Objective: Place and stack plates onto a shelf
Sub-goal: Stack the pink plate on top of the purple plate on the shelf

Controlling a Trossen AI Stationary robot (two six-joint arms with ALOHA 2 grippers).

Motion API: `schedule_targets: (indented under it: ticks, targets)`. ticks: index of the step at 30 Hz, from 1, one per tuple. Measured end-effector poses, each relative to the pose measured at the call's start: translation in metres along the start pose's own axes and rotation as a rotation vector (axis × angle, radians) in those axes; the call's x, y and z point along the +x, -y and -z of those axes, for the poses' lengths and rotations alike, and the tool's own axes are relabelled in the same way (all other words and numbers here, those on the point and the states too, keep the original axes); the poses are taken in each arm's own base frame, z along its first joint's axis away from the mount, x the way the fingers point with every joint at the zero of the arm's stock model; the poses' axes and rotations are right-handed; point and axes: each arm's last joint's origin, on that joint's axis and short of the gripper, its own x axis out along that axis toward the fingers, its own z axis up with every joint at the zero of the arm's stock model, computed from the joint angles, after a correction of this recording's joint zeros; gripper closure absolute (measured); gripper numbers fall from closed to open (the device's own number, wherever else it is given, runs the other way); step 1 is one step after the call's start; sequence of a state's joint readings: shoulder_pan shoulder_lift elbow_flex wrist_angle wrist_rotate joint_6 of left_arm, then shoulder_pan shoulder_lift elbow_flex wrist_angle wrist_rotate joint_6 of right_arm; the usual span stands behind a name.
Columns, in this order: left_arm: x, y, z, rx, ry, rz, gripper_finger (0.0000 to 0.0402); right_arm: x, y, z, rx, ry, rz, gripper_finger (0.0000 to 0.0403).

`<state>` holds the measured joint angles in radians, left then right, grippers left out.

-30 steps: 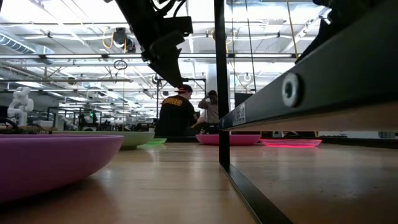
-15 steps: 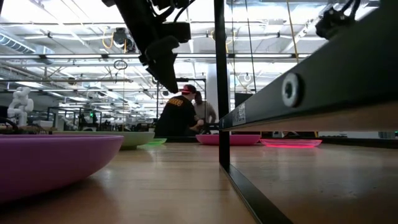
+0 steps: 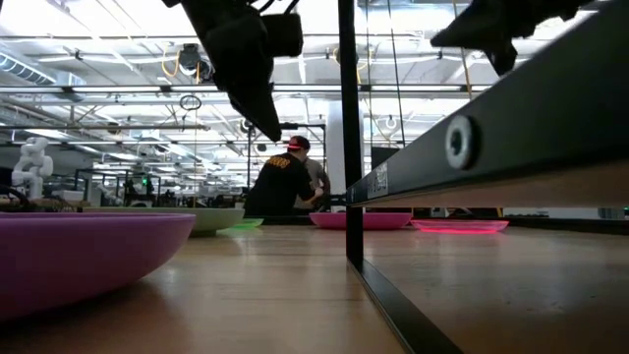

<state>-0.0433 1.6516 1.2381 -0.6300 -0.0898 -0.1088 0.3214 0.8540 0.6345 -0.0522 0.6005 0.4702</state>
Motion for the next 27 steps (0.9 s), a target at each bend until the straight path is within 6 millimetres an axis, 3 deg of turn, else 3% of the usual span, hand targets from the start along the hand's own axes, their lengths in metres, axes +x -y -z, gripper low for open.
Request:
schedule_targets:
  ticks: [5, 14, 22, 27]
  targets:
    - [-0.001, 0.003, 0.0, -0.001, 0.001, 0.012, 0.0236, -0.014, 0.009, -0.008, -0.046, -0.02, -0.029, 0.0403]
    - [-0.001, 0.004, -0.01, -0.059, 0.099, 0.025, 0.0236, -0.027, 0.013, -0.012, 0.045, -0.072, -0.123, 0.0403]
    - [-0.001, 0.0, -0.013, -0.08, 0.123, 0.028, 0.0236, -0.026, 0.014, -0.035, -0.014, -0.121, -0.034, 0.0403]
    - [-0.002, 0.006, -0.012, -0.129, 0.116, 0.046, 0.0236, -0.013, 0.024, -0.042, -0.06, -0.17, 0.028, 0.0403]
